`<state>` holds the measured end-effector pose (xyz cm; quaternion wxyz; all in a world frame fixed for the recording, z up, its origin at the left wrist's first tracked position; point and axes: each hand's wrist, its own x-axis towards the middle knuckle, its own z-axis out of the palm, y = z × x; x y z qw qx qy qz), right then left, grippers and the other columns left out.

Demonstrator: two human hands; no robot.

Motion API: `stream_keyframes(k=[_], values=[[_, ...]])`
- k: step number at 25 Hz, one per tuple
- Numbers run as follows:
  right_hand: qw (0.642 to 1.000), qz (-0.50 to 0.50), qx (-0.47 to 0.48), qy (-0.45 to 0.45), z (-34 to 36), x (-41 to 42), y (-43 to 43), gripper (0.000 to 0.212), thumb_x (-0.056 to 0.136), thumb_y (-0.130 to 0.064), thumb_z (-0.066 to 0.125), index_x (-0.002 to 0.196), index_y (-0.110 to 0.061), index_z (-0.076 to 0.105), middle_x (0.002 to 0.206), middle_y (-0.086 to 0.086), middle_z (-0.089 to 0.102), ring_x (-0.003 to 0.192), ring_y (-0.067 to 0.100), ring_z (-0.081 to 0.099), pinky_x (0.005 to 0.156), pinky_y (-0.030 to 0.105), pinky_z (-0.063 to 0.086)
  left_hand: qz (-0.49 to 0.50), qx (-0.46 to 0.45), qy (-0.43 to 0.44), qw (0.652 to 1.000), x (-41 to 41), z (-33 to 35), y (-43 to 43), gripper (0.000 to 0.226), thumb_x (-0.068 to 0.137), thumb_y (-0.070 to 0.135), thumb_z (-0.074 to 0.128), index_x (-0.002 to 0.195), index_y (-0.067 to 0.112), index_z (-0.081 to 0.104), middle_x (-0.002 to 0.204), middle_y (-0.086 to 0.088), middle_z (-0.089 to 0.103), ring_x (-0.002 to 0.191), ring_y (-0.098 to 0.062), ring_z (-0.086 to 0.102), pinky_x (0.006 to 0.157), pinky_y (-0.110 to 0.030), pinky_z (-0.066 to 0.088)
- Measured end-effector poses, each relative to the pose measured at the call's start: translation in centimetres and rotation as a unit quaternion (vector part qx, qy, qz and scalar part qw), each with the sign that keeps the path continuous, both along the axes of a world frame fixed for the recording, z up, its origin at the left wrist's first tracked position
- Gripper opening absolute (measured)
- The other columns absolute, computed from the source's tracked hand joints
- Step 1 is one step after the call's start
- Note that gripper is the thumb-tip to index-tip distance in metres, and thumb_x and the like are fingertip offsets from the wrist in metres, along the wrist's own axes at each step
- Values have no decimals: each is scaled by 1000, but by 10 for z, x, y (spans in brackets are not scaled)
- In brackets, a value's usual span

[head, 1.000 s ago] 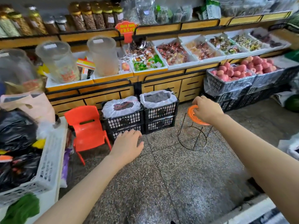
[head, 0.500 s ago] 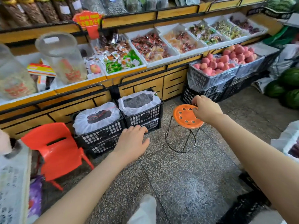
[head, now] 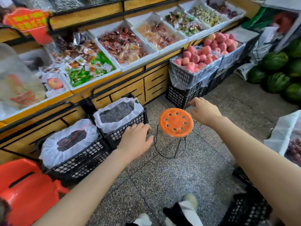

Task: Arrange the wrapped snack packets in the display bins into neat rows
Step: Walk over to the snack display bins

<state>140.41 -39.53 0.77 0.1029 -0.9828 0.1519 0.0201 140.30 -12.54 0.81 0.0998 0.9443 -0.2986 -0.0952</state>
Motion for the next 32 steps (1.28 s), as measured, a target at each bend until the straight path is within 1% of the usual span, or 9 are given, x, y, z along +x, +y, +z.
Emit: stream_keyframes(k=[2, 5, 9, 13, 20, 24, 27, 30, 32], values=[[1000, 6, 2, 1, -5, 17, -32, 34, 93, -23, 48, 127, -17, 49, 128, 6, 49, 115, 26, 51, 84, 38, 44, 2, -3, 1, 1000, 18, -5, -33, 35, 98, 39, 40, 127, 20, 48, 125, 2, 53, 115, -18, 48, 98, -35, 36], [1000, 23, 2, 1, -12, 42, -86, 32, 93, -23, 46, 125, -17, 49, 126, 6, 50, 114, 27, 51, 83, 37, 43, 16, -6, 11, 1000, 35, -14, -93, 36, 98, 38, 40, 129, 21, 48, 128, 1, 53, 119, -19, 46, 102, -36, 33], [998, 54, -7, 29, -16, 82, -161, 35, 93, -22, 46, 127, -16, 47, 128, 8, 49, 113, 29, 51, 82, 37, 42, 49, -7, 18, 999, 55, -21, -174, 38, 98, 40, 40, 130, 21, 47, 129, 3, 53, 118, -17, 47, 103, -35, 32], [995, 87, -17, 46, -20, 123, -220, 36, 93, -20, 44, 129, -13, 45, 129, 9, 48, 114, 29, 49, 81, 36, 41, 80, -8, 29, 996, 74, -25, -233, 37, 98, 41, 40, 129, 23, 47, 127, 4, 52, 117, -16, 47, 102, -34, 32], [989, 132, -24, 68, -33, 213, -277, 34, 92, -17, 46, 125, -11, 46, 123, 11, 49, 111, 31, 50, 84, 41, 43, 128, -10, 29, 991, 137, -35, -289, 36, 98, 41, 40, 128, 23, 49, 126, 5, 53, 116, -15, 47, 101, -33, 33], [985, 159, -33, 64, -34, 278, -298, 32, 90, -14, 46, 122, -8, 47, 120, 12, 50, 106, 32, 51, 79, 41, 43, 145, -11, 32, 989, 189, -45, -317, 36, 98, 41, 41, 128, 24, 48, 127, 6, 53, 118, -15, 46, 102, -32, 33], [981, 179, -34, 60, -32, 328, -312, 30, 89, -12, 47, 119, -8, 48, 120, 12, 50, 106, 32, 50, 75, 38, 37, 161, -13, 48, 986, 226, -51, -335, 38, 98, 42, 40, 130, 23, 47, 130, 5, 52, 120, -17, 46, 105, -34, 32], [978, 196, -36, 64, -33, 371, -323, 34, 91, -14, 47, 124, -9, 47, 128, 11, 48, 113, 33, 49, 81, 38, 40, 180, -8, 55, 982, 253, -52, -349, 38, 98, 42, 40, 131, 23, 47, 131, 4, 51, 121, -17, 46, 106, -34, 32], [975, 208, -54, 63, -34, 399, -331, 33, 91, -16, 48, 123, -9, 48, 130, 12, 48, 115, 34, 48, 85, 41, 40, 197, -6, 59, 979, 269, -52, -356, 38, 99, 41, 40, 131, 23, 47, 130, 4, 52, 121, -16, 46, 106, -34, 32]])
